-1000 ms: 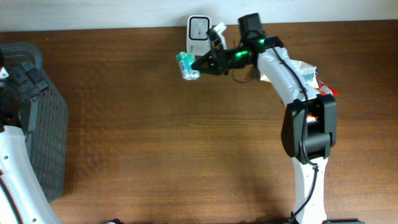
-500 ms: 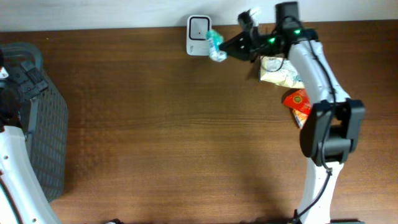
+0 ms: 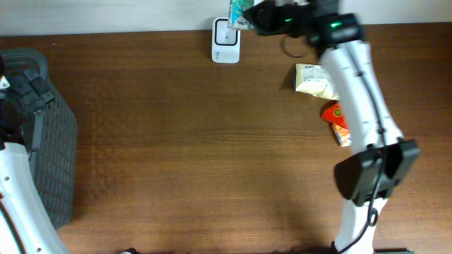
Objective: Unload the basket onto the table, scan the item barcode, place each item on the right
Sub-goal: 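Lift the green pack and hold it in front of the scanner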
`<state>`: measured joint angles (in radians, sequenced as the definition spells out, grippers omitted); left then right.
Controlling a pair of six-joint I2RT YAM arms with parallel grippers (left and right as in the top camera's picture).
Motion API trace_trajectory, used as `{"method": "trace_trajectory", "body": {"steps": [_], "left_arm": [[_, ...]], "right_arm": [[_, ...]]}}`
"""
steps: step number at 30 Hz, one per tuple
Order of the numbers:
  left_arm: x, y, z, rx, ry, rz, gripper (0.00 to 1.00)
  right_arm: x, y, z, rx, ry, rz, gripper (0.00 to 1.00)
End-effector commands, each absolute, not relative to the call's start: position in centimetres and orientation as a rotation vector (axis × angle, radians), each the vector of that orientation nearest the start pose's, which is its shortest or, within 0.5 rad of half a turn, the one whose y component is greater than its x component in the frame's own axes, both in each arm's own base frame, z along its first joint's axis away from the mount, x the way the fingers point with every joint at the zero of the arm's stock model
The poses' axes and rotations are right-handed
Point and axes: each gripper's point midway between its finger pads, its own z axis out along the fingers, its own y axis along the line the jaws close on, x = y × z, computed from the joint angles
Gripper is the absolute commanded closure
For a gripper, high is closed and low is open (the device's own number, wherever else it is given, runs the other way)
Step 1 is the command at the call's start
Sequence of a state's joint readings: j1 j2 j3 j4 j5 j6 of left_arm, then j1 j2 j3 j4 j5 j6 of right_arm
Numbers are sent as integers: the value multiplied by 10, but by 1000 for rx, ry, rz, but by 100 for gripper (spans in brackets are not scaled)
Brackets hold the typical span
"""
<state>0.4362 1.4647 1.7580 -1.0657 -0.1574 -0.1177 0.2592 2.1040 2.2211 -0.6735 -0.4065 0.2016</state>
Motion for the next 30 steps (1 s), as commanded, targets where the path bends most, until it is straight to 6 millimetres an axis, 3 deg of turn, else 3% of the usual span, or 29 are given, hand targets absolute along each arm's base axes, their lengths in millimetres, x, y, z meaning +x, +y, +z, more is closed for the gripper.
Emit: {"method": "trace_trajectory", "body": {"steps": [1,5,7,14,18,22,30], "left_arm": [[337,189,334,-736,2240,344,1],[337,189,334,-736,2240,344,1],[337,189,334,-736,2240,344,1],[337,189,334,-736,2240,344,1],[337,189,334,-736,2240,344,1],[337,189,334,-736,2240,344,1],[337,189,334,-736,2240,344,1]], "right_arm": [[587,191,303,-354,1988,-242,96],[601,224,288,-550,1861,-518,96],[615,240,258,-683,1819,-605,96],[639,234,173,-993,1793,-897,96],[645,237,152,-1039,1797,-849,96],[655,240,149,-1045,1760,-765,96],[655,251,132,-1104,1750,-691,96]]}}
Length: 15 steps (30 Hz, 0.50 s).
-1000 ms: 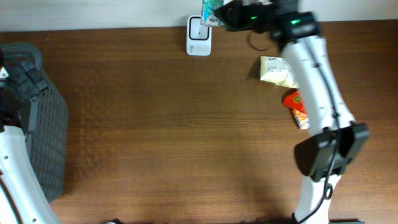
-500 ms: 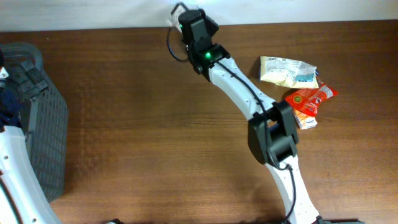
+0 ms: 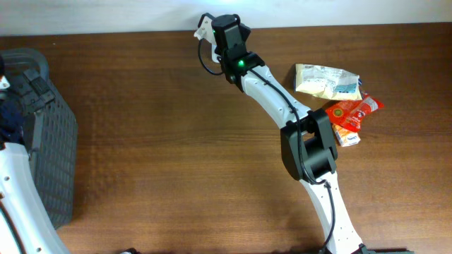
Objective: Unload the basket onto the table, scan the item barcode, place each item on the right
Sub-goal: 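Lift the green pack and hold it in front of the scanner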
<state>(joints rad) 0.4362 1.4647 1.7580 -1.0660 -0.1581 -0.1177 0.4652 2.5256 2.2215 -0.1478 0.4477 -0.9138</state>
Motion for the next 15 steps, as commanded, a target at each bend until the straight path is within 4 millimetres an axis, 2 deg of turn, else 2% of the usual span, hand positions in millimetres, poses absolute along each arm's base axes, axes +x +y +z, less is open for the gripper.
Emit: {"method": "trace_trajectory", "body": {"steps": [1,5,7,15], "left_arm": [[337,189,334,-736,2240,344,1],[337,189,334,-736,2240,344,1],[337,189,334,-736,2240,344,1],[337,189,334,-736,2240,344,1]], "right_arm": [[655,251,130,-1107,1753,-691,96],[656,246,111,-1202,1741,-782,96],[656,244,108,-1237,1730,-817,96],[661,240,120,-1172,1712,-861,96]]}}
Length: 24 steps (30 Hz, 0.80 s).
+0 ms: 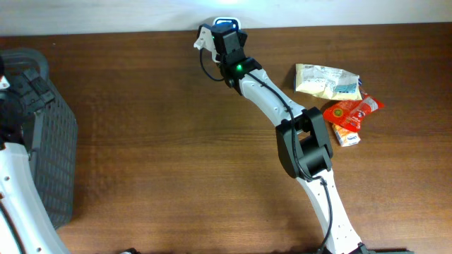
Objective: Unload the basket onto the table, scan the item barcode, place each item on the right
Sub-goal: 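Lift the green pack and hold it in front of the scanner, then carry the green pack right and release it beside the orange box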
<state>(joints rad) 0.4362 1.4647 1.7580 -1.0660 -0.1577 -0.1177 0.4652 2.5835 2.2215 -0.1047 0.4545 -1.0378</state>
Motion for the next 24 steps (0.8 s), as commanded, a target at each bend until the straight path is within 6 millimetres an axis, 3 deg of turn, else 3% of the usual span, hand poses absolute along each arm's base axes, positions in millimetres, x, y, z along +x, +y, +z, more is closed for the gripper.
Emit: {"method": "trace_trajectory", "body": {"steps": [1,5,9,12,16,20,23,24], "left_arm": [[337,189,334,-736,2240,344,1],[337,189,334,-736,2240,344,1],[337,189,334,-736,2240,344,1],[337,189,334,-736,2240,344,1],[337,189,334,-736,2240,344,1],[337,189,334,-736,2240,344,1],[337,189,334,-736,2240,344,1],[337,189,334,-736,2240,344,1]], "right_arm": [[661,240,122,-1163,1709,-865,96],[656,251,139,-1105,1707,-824,96],[646,254,197,-864,1752,-614,96],[617,263,234,-827,1827,-383,96],[557,268,277,-716,2002,58,96],[507,239,295,-541,2208,258,96],[473,201,291,-265,2414,317,96],[460,178,287,-158,2493,309,96]]}}
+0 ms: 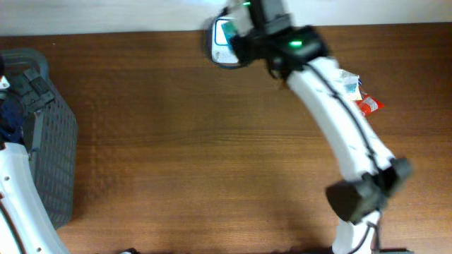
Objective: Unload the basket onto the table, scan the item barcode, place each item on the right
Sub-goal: 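Carry the green pack right and release it beside the orange box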
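The white scanner [223, 39] stands at the table's far edge, its face glowing blue. My right gripper [236, 20] hangs right over it, reaching in from the right. It looks shut on a small pale packet [229, 11] that only peeks out at the top edge of the overhead view. My left gripper [27, 90] is at the far left above the dark basket [53, 152]; its fingers are too dark to read.
A pale snack bag [347, 79] and a red packet [369, 106] lie at the back right, partly under my right arm. The right arm crosses the table's right half. Something blue [10, 127] lies in the basket.
My right arm has swung its elbow out to the right, and the gripper now sits slightly right of the scanner's top. The scanner's blue face is now plainly exposed. The left arm is unchanged.
The right gripper first held a small teal-and-white packet just right of the scanner at the back edge. Then it lay over the scanner, hiding it. A blue glow then showed at the scanner, and now the gripper is over its top with the lit face uncovered.
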`<state>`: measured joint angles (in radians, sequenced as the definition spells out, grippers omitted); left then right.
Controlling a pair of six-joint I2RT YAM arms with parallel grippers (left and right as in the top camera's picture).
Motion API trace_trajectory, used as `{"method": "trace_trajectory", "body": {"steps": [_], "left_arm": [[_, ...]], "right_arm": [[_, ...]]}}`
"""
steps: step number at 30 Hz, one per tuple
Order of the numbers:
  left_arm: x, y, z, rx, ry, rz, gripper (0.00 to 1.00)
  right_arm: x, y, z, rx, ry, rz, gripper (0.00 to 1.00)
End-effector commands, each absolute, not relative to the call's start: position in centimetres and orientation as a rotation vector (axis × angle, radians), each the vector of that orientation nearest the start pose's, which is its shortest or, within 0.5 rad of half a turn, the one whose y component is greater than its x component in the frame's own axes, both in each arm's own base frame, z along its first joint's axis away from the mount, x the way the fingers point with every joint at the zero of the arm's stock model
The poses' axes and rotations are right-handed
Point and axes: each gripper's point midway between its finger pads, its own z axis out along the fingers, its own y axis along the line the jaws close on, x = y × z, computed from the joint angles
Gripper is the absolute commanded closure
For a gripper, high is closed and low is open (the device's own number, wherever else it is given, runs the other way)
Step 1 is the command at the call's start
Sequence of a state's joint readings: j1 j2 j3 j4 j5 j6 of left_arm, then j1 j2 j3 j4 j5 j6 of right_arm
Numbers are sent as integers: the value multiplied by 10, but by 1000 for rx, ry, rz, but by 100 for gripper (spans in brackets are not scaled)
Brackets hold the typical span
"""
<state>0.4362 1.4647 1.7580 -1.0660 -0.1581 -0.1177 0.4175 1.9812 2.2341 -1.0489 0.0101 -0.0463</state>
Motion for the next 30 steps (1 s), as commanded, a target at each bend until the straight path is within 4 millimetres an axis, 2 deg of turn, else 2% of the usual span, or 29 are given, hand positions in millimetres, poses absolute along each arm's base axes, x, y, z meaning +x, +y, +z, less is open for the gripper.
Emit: {"method": "trace_trajectory", "body": {"steps": [1,3,6,9,10,12,13,16,19,20,21,22,23,24,26,29,30], "left_arm": [[337,189,334,-736,2240,344,1],[337,189,333,-736,2241,344,1],[337,189,334,-736,2240,344,1],[337,189,334,-736,2240,344,1],[337,189,334,-736,2240,344,1],[337,189,334,-736,2240,344,1],[337,189,334,-736,2240,344,1],[337,189,334,-736,2240,344,1],[337,189,334,-736,2240,344,1],[337,189,334,-736,2240,344,1],[337,189,334,-736,2240,344,1],[337,189,334,-736,2240,344,1],[337,189,334,-736,2240,344,1],[337,189,334,-736,2240,344,1],[337,189,334,-736,2240,344,1],[337,189,334,-736,2240,344,1],[337,189,334,-736,2240,344,1]], "right_arm": [[450,158,282,-115,2555,279,96],[436,115,268,17,2670,223,96],[425,63,247,219,2785,162,96],[422,20,224,357,2847,67,96],[419,-3,208,447,2870,-7,96],[414,-31,186,571,2891,-94,96],[408,-50,159,669,2910,-128,96],[399,-73,118,803,2918,-140,96],[388,-88,88,898,2920,-142,95],[385,-93,83,918,2923,-145,87],[382,-96,81,932,2927,-147,72],[380,-100,80,948,2925,-148,51],[380,-102,81,959,2921,-147,25],[379,-104,82,966,2919,-144,8],[379,-102,85,944,2932,-111,3],[383,-90,96,863,2946,3,3],[388,-80,104,793,2942,85,3]]}}
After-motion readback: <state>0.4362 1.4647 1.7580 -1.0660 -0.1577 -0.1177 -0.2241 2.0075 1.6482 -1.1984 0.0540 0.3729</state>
